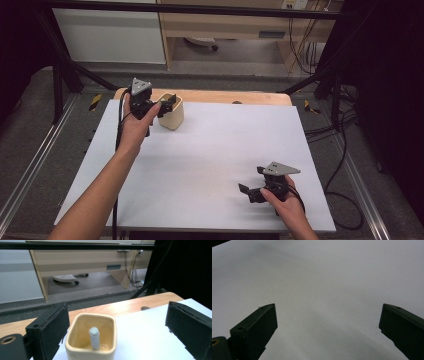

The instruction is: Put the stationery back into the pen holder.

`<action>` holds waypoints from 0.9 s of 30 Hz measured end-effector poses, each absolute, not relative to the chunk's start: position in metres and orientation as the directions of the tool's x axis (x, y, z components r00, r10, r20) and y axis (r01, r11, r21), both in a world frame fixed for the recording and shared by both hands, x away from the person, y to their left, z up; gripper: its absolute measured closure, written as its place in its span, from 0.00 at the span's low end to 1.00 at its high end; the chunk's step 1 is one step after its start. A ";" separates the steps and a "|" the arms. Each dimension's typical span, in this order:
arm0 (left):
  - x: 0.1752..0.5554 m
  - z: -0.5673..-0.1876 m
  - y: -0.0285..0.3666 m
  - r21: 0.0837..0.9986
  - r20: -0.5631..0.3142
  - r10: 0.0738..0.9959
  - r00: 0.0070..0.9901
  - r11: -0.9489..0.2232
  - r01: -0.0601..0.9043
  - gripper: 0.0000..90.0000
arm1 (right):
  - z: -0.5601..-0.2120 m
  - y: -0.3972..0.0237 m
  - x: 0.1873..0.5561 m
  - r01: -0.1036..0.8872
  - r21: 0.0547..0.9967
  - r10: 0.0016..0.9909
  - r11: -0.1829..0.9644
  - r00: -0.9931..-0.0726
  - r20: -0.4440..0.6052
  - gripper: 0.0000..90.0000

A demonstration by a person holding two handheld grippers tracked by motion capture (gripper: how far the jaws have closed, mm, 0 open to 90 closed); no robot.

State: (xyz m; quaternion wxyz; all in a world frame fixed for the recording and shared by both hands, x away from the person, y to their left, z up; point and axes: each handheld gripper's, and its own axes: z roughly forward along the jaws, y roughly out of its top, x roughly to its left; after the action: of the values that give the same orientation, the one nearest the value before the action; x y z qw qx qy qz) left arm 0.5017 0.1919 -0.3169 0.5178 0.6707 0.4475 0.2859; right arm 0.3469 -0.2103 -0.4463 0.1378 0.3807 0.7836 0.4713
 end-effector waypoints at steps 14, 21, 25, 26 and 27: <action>0.446 -0.339 0.206 0.939 -0.109 0.868 0.485 -0.071 0.337 0.07 | -0.447 -0.209 0.346 0.465 0.843 0.730 0.272 -0.670 0.133 0.02; 0.416 -0.359 0.211 0.938 -0.106 0.856 0.507 -0.083 0.336 0.08 | -0.446 -0.211 0.347 0.460 0.845 0.734 0.272 -0.668 0.128 0.02; 0.398 -0.373 0.210 0.937 -0.091 0.847 0.523 -0.104 0.332 0.08 | -0.446 -0.212 0.347 0.459 0.847 0.736 0.269 -0.665 0.127 0.02; 0.394 -0.376 0.210 0.936 -0.089 0.847 0.525 -0.108 0.334 0.08 | -0.446 -0.213 0.347 0.457 0.847 0.735 0.270 -0.666 0.125 0.02; 0.390 -0.380 0.210 0.935 -0.096 0.845 0.526 -0.105 0.338 0.08 | -0.446 -0.213 0.347 0.455 0.849 0.736 0.270 -0.666 0.122 0.02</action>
State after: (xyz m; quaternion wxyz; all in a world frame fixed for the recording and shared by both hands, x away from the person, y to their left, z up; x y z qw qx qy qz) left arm 0.3896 0.2105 -0.3797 0.5197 0.7022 0.4213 0.2437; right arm 0.3469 -0.2129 -0.4456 0.1500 0.3803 0.7827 0.4693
